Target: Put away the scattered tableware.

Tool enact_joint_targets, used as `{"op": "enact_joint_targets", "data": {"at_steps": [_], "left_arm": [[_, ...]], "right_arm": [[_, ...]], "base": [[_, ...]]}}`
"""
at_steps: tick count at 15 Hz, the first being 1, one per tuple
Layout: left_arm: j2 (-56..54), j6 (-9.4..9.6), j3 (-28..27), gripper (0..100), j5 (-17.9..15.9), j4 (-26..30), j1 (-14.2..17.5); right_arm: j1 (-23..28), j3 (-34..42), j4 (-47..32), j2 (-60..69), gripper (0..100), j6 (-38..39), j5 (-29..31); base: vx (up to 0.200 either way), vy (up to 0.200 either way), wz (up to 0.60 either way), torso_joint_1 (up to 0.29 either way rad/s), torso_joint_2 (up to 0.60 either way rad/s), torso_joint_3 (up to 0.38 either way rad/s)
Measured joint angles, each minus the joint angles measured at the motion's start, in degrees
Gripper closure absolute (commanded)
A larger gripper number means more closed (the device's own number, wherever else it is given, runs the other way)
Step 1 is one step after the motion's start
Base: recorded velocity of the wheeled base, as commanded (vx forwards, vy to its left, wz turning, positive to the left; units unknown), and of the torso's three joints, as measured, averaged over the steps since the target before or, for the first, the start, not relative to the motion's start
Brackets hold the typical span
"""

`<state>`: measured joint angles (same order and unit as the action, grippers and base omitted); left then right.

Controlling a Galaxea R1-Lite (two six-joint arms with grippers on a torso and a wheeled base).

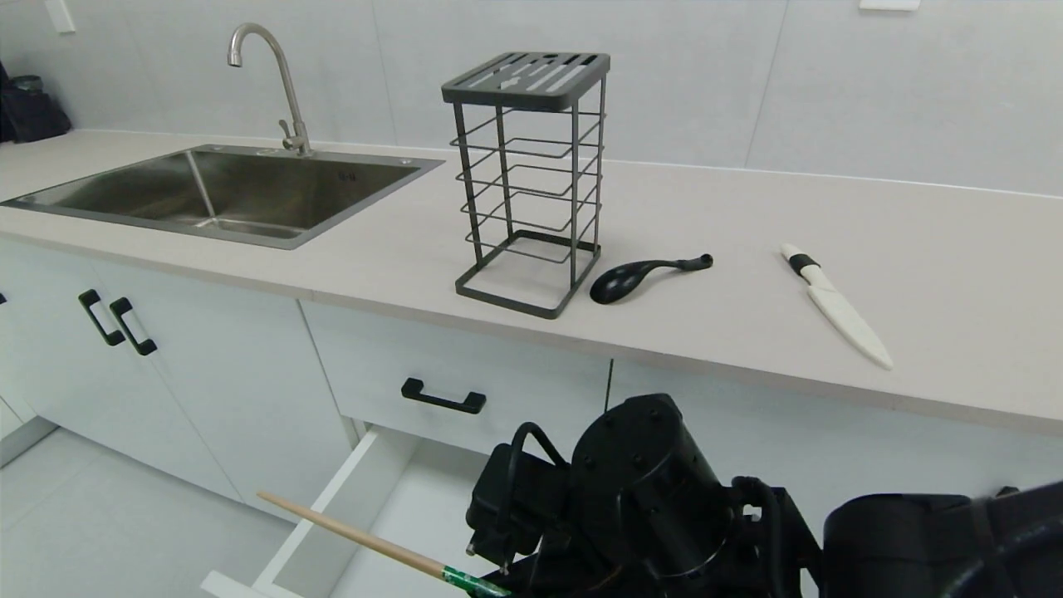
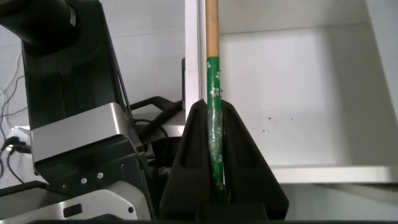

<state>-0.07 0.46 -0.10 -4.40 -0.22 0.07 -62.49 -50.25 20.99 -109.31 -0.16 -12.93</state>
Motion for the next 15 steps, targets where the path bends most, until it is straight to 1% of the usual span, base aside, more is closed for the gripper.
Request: {"op": "enact_joint_targets", "data": {"at_steps": [5,6,9,12,14,15], "left_arm": [[0.0,-0.02,0.0,0,0.0,-0.05,0.0],[0.0,-0.02,0.0,0,0.0,-0.16,0.0],[0.0,-0.04,0.02,0,0.0,0.04,0.0],[0.0,-0.02,0.02,0,0.0,0.0,0.0],[0.0,-0.02,0.02,0,0.0,0.0,0.0],[0.0,-0.02,0.02,0,0.0,-0.02,0.0]], "right_arm": [[1.19,-5.86,-2.77,-6.06,100,-4.85,-0.09],[1.5,-6.78,-3.04,-7.39,100,-5.74,-0.01],[2.77,-10.11,-3.16,-10.51,100,-6.22,0.68],[3.71,-12.46,-4.74,-12.68,100,-6.27,1.28],[4.56,-12.98,-5.29,-13.65,100,-6.44,2.56],[4.86,-13.45,-5.38,-14.14,100,-6.88,4.84]], "base": [[0.0,0.0,0.0,-0.249,0.32,0.133],[0.0,0.0,0.0,-0.124,0.27,0.119],[0.0,0.0,0.0,-0.041,0.26,0.059],[0.0,0.0,0.0,-0.008,0.06,0.026],[0.0,0.0,0.0,0.0,0.0,0.0],[0.0,0.0,0.0,0.0,0.0,0.0]]}}
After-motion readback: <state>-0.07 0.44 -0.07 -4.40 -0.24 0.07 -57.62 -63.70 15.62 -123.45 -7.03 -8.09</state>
